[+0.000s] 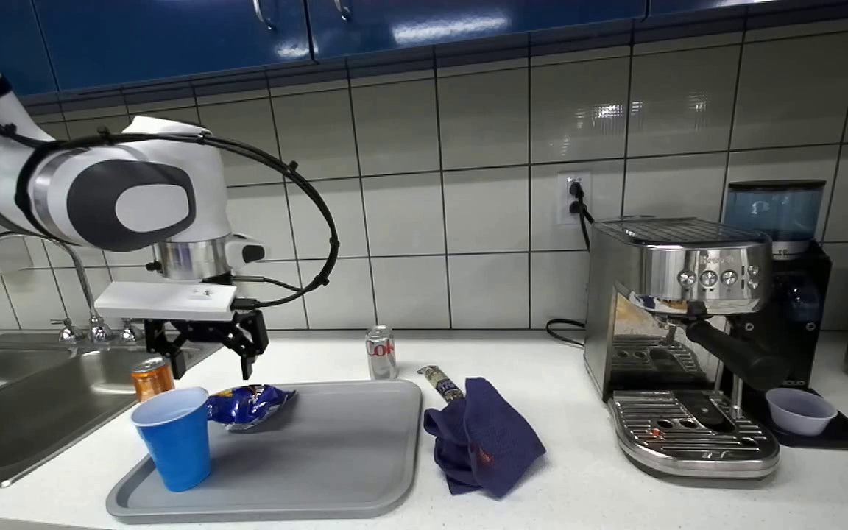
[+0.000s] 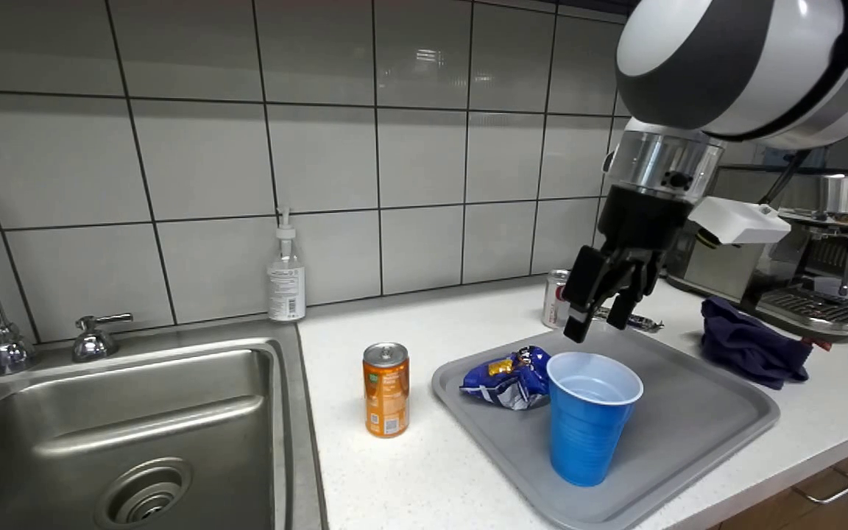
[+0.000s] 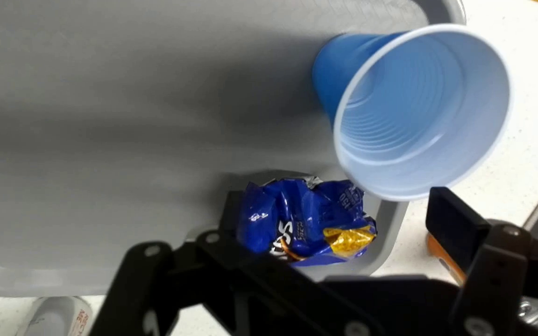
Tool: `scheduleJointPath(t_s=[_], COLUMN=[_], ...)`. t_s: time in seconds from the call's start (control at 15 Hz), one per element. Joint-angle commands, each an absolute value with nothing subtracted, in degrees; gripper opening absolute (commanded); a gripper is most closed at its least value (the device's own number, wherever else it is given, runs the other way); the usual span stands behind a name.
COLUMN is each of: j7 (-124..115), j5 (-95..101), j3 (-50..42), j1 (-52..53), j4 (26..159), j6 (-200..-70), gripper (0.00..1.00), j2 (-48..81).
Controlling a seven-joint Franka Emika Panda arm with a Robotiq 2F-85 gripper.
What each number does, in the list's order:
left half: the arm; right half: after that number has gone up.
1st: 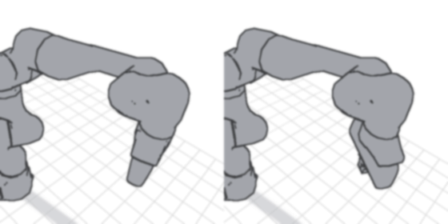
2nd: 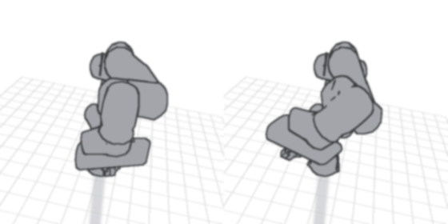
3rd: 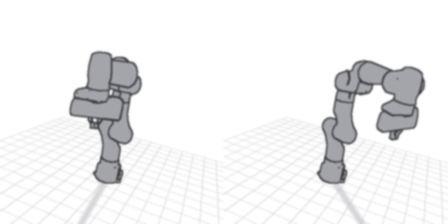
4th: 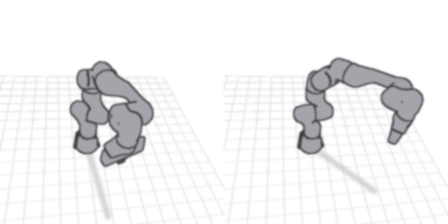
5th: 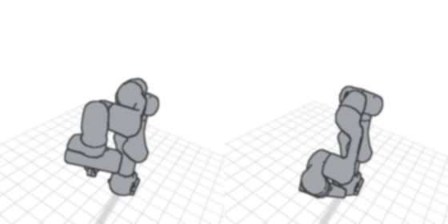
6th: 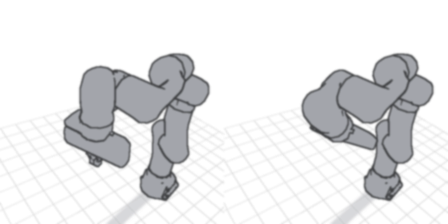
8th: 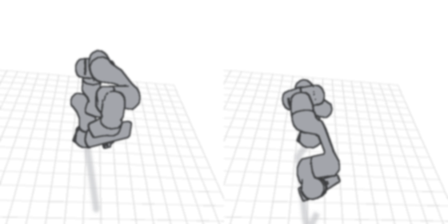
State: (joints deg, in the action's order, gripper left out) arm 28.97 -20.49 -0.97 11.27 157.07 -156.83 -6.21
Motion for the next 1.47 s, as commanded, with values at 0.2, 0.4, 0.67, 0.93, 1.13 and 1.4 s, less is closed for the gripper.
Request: scheduleJointPath(t_s=[0.2, 0.4, 0.67, 0.93, 1.13, 1.4], j7=[29.91, 29.07, 27.6, 25.45, 22.7, 16.91], j5=[-21.13, -20.67, -19.62, -17.59, -14.71, -8.94], j3=[-2.75, -3.66, -5.0, -5.79, -6.14, -7.14], j1=[8.88, 7.39, 4.54, 1.52, -0.75, -3.74], j4=[153.22, 152.02, 150.58, 149.54, 148.76, 147.22], j6=[-154.92, -155.21, -155.88, -157.05, -158.0, -159.19], gripper=[1.0, 1.0, 1.0, 1.0, 1.0, 1.0], j2=[-6.39, -5.71, -4.07, -1.94, 0.18, 3.04])
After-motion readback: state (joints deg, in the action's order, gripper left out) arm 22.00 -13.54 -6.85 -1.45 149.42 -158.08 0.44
